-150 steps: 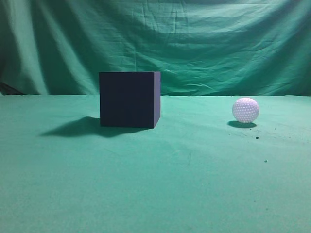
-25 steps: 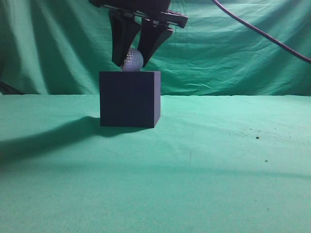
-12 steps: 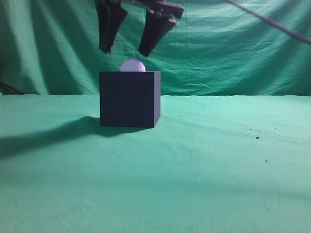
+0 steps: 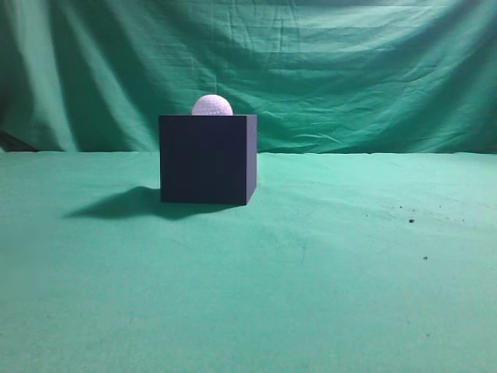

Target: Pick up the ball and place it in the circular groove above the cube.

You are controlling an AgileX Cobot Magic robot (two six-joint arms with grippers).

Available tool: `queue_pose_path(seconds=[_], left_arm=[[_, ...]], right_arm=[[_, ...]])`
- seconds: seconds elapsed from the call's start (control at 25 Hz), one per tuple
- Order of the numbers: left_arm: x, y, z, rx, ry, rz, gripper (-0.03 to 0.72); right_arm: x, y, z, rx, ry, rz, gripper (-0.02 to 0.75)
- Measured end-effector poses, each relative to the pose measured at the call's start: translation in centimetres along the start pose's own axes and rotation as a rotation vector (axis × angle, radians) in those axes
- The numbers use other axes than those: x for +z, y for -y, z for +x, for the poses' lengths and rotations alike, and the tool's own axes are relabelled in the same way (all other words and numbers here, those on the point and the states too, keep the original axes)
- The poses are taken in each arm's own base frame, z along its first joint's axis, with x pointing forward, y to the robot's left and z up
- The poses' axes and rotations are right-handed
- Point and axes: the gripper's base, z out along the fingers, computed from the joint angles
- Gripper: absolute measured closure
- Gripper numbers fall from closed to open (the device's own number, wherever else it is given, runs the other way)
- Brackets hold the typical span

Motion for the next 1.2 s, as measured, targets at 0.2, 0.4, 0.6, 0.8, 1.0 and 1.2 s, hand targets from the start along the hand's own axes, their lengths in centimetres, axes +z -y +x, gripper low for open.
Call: queue_pose_path(seconds=[0.2,0.4,0.6,0.8,1.0,1.2], left_arm=[[0.0,0.0,0.0,0.000,0.000,0.000,0.688],[0.0,0.0,0.0,0.000,0.000,0.000,0.688],[0.0,0.0,0.0,0.000,0.000,0.000,0.688],[0.0,0.0,0.0,0.000,0.000,0.000,0.688],[0.0,0.0,0.0,0.000,0.000,0.000,0.688],[0.0,0.0,0.0,0.000,0.000,0.000,0.688]], right_arm=[[-5.4,0.4,1.5,0.050,0.083,0.012,0.738],[-10.0,0.7,6.1,0.061,0.107,0.028,0.738],[-12.0,0.7,12.1,0.081,0.104,0.031,0.738],[-13.0,0.3,17.4,0.098,0.204,-0.013,0.738],[-13.6,-0.2,22.7,0.118,0.326,-0.059,0.738],[-14.7,-0.4,26.8,0.138,0.368,-0.085,0.738]])
